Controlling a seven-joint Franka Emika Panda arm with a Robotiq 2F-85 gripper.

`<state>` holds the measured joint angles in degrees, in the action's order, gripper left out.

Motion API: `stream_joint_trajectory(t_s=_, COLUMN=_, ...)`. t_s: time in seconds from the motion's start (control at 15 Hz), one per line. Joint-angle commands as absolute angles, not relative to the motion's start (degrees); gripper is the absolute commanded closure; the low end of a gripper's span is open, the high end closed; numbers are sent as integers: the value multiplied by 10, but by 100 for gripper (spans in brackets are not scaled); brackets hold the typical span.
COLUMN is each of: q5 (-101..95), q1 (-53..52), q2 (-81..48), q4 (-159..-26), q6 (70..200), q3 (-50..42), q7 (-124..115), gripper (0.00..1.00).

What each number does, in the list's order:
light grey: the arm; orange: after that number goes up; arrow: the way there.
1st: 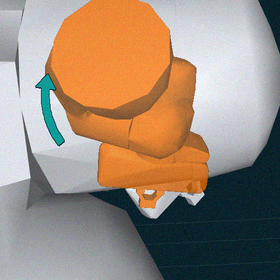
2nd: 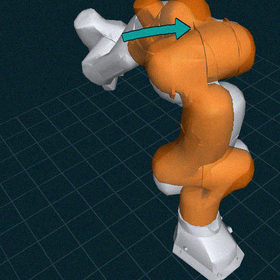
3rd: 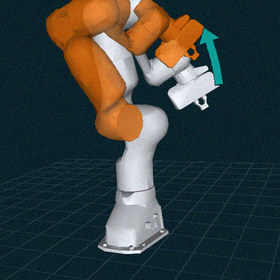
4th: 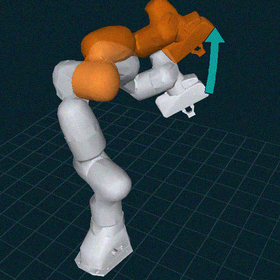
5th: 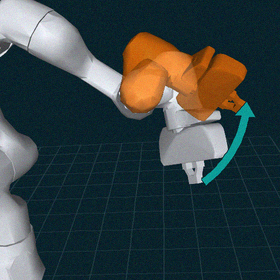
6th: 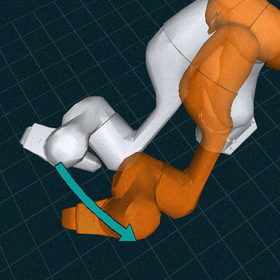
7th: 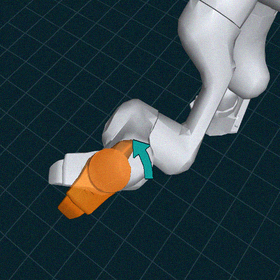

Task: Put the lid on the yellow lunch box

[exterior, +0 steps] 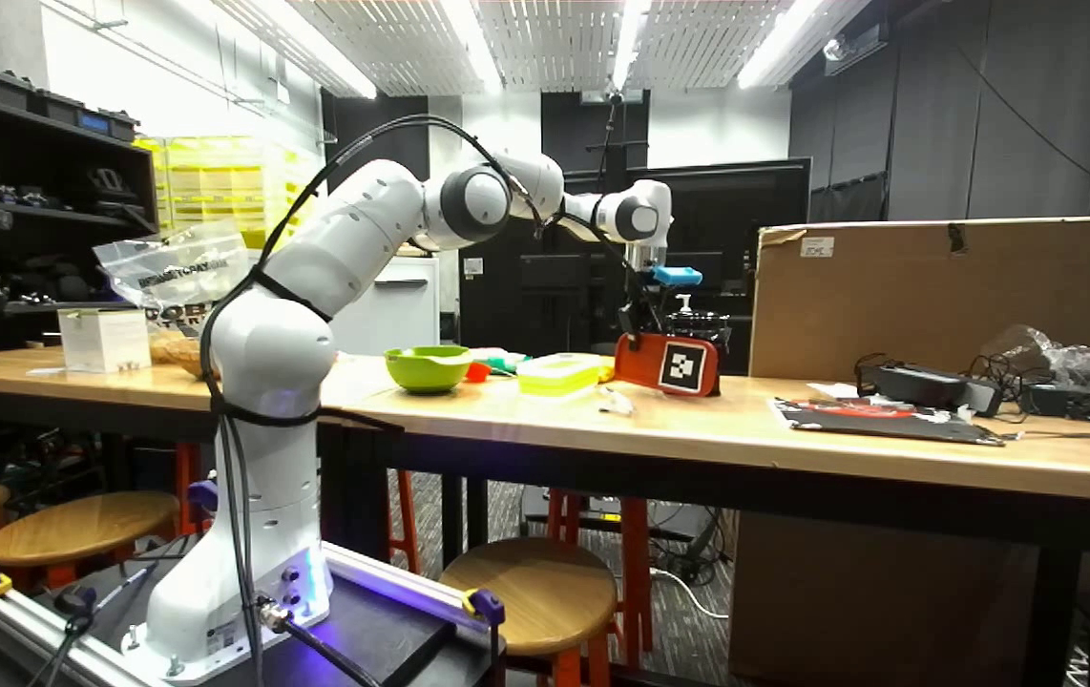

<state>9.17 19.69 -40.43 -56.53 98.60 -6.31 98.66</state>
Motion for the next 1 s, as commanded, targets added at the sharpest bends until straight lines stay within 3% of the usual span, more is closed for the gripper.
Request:
stream_joint_trajectory(t_s=0.0, q5=93, q1=200, q2=-401, q4=-547, q6=975, q3=-64, q7=985, gripper=97)
stream_joint_trajectory(t_s=0.93, q5=66, q1=187, q2=-384, q4=-514, q6=950, q3=-82, q7=967, gripper=97)
